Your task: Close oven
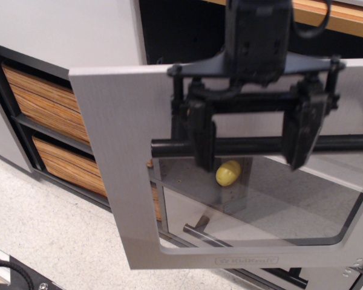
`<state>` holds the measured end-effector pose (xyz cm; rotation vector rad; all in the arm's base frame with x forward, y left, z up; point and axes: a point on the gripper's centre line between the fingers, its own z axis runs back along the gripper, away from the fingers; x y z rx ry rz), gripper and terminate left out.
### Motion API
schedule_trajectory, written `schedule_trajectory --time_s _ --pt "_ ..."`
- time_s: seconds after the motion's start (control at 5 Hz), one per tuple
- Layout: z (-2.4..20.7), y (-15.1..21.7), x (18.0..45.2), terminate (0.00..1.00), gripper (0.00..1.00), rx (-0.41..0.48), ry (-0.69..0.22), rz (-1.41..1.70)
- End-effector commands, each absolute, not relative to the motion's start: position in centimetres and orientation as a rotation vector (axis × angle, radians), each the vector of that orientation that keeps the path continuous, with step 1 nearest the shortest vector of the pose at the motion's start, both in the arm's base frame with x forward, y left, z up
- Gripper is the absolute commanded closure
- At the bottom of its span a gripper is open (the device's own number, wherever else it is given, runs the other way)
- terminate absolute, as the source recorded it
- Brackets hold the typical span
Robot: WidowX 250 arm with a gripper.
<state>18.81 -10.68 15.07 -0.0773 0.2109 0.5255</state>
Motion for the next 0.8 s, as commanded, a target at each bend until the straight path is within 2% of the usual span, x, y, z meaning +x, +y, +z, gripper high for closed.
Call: schedule_trajectory --time_s 0.0,0.2,0.6 --pt "10.6 -11.9 19.2 0.0 0.0 -0.019 0.097 0.48" --pt "9.6 -11.8 19.2 0.0 0.0 -0.021 0.02 0.461" --pt "7.2 -10.9 21.6 0.0 0.0 0.032 -0.01 0.515"
